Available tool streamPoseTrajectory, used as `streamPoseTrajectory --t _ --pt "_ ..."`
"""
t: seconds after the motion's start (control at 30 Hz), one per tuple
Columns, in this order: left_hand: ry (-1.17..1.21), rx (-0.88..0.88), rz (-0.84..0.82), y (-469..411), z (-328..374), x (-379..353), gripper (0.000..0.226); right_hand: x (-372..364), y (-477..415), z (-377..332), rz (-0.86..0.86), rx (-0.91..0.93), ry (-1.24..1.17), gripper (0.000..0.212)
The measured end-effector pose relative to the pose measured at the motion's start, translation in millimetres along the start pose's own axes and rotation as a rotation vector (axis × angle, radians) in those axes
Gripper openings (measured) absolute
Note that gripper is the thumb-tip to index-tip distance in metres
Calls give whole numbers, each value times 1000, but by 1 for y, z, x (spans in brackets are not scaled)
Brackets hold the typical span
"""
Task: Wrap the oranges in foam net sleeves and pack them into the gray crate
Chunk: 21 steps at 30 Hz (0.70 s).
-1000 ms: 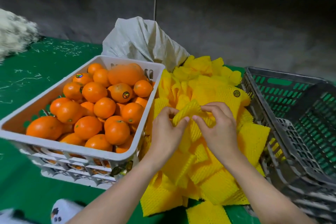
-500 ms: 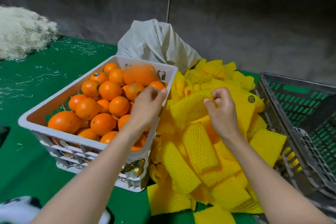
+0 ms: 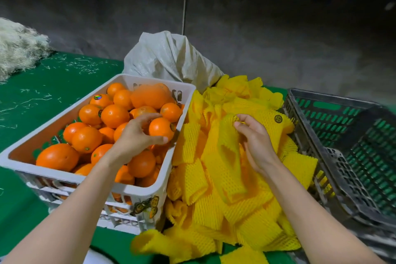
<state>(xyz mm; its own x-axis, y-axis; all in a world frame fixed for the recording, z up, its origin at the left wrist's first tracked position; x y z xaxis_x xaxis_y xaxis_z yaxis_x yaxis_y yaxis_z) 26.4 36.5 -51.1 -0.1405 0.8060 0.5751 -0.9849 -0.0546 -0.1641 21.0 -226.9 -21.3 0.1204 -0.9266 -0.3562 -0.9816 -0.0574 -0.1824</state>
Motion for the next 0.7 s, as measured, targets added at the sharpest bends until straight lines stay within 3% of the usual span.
streamPoseTrajectory --t 0.17,0.3,0.43,0.53,0.7 --pt "594 -114 -199 11 38 -4 69 -9 6 -10 -134 -38 -57 20" --pt "871 1 -322 21 67 -33 69 -13 15 -18 -210 -59 -92 18" --pt "927 116 -309 34 88 -67 48 -8 26 -22 -237 -102 -90 16" --pt "964 223 -162 40 104 -87 57 -1 36 -24 -234 -122 -77 15" --pt "942 230 -75 48 119 -115 39 1 49 -19 -254 -147 -31 19"
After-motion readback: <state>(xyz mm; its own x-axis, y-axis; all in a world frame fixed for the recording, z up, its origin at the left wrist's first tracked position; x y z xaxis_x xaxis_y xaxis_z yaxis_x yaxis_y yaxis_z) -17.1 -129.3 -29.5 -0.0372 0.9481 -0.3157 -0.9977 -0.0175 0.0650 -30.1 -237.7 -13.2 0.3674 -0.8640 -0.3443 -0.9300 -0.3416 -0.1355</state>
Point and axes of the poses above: each hand's wrist, its own y-axis away from the middle knuckle, its own x-axis out of the back of the hand, z = x × y, the point moved 2 cm from there along -y, towards the middle knuckle, and after that the axes turned 11 degrees about -y, right-handed, at the moved point
